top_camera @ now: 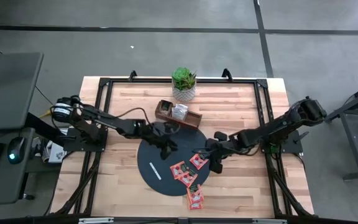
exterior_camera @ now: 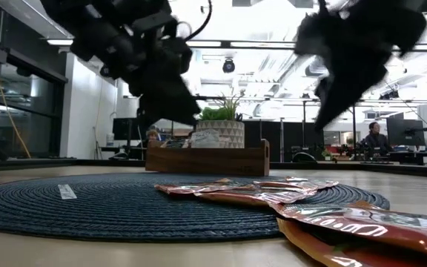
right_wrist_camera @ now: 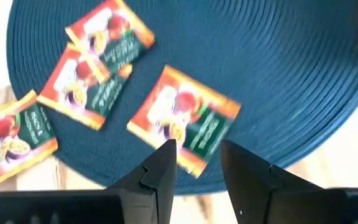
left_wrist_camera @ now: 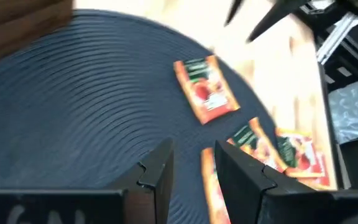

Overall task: Pick & Place Tea
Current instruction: Put the orange tea bag into the right section of the wooden organizer

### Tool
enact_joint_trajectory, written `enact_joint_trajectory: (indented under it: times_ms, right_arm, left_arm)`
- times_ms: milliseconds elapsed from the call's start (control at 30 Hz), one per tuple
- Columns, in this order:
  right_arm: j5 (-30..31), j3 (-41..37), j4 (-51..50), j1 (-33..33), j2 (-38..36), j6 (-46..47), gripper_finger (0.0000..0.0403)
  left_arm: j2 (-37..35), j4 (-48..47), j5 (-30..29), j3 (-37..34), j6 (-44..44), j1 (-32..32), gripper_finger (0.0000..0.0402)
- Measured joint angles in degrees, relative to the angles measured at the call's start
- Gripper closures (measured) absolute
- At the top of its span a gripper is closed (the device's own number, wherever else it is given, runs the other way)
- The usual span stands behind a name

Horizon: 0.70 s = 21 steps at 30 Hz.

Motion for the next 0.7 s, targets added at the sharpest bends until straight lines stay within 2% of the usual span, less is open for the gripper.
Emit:
enact_joint_trajectory:
  times_ms: [133,300,500,700]
  right_arm:
    - [-1.1,-7.7,11.49,1.04,-1.81,6.86,0.0281]
    - [-0.55,-14.17,19.72,1.62,-5.07,12.15,0.0281]
    - [-0.6,-16.64,19.89,1.15,-8.54,14.65,0.0281]
    - [-3.41,-16.93,20.25,-0.89,-9.63,16.45,0.0281]
  left_arm:
    - [4.43,-0.08,-2.24,5.15,0.45,-2.43,0.0287]
    - [10.91,-2.57,-3.12,13.65,7.42,-3.69,0.0287]
    - [18.84,-12.33,-4.53,23.51,10.1,-4.03,0.0287]
    - [24.5,-14.99,-3.12,29.74,10.07,-4.02,0.0287]
